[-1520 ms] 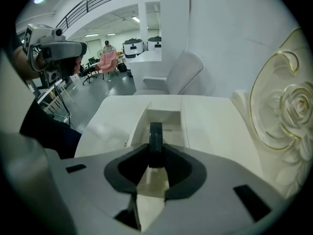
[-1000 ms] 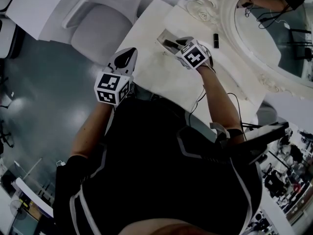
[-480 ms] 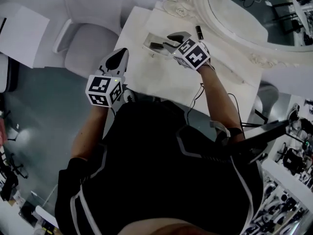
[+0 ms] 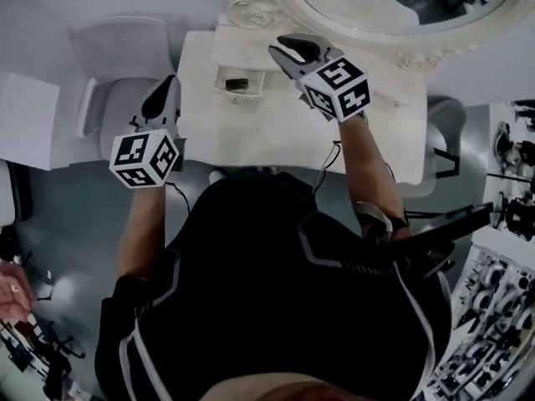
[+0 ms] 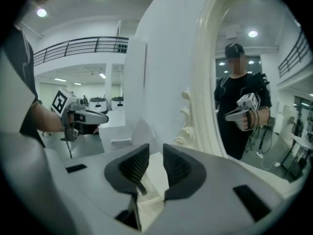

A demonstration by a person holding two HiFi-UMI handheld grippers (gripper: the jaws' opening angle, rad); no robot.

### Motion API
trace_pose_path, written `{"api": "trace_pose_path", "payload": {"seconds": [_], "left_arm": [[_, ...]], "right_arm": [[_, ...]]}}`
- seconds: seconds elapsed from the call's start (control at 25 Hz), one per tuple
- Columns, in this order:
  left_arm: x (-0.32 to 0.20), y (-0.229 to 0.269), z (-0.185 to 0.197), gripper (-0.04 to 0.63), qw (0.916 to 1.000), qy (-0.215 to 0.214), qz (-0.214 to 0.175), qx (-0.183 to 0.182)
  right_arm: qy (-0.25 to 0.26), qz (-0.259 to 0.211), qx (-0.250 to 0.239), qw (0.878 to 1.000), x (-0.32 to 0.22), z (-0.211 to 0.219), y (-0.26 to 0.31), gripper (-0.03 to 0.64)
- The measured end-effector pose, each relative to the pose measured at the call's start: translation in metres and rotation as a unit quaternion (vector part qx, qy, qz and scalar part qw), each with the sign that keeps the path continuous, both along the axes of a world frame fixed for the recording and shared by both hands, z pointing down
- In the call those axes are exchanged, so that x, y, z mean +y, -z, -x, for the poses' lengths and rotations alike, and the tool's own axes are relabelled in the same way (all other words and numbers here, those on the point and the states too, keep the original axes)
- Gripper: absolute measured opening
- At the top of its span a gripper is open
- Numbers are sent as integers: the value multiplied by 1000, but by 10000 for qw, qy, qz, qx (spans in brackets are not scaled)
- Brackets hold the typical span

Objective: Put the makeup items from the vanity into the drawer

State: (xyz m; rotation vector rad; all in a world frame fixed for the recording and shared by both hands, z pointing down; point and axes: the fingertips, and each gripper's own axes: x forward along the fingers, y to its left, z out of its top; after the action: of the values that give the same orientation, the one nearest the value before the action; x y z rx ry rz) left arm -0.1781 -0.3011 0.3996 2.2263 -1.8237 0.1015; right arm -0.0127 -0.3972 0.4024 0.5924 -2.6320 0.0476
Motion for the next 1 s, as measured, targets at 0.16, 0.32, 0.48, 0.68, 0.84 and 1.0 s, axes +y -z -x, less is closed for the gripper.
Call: {"api": "trace_pose_path", "payload": {"seconds": [0.16,0.32,0.48,0.68,0.84,1.0], "left_arm": [[-3,21,2,3,9998,4,-154,-160],[-16,49,-3,3,9990,-109,-430,-109],[-22,73,1,3,9967,-23,-734,-343],[-24,92,0,3,9960,-123,-858,-205],[-19,104,-1,3,9956,-83,-925,-82],[-20,100,-6,3,9965,-110,-822,-45]], "right_arm": [[-607,-214,-623,9960,-1,-33,42,91],[-1037,-454,-948,9890,2,-61,74,89],[-1567,-716,-1224,9774,6,-90,99,81],[-1856,-864,-1314,9700,15,-112,115,81],[-2035,-906,-1402,9647,19,-123,121,81],[-2237,-897,-1509,9587,19,-131,122,50]]}}
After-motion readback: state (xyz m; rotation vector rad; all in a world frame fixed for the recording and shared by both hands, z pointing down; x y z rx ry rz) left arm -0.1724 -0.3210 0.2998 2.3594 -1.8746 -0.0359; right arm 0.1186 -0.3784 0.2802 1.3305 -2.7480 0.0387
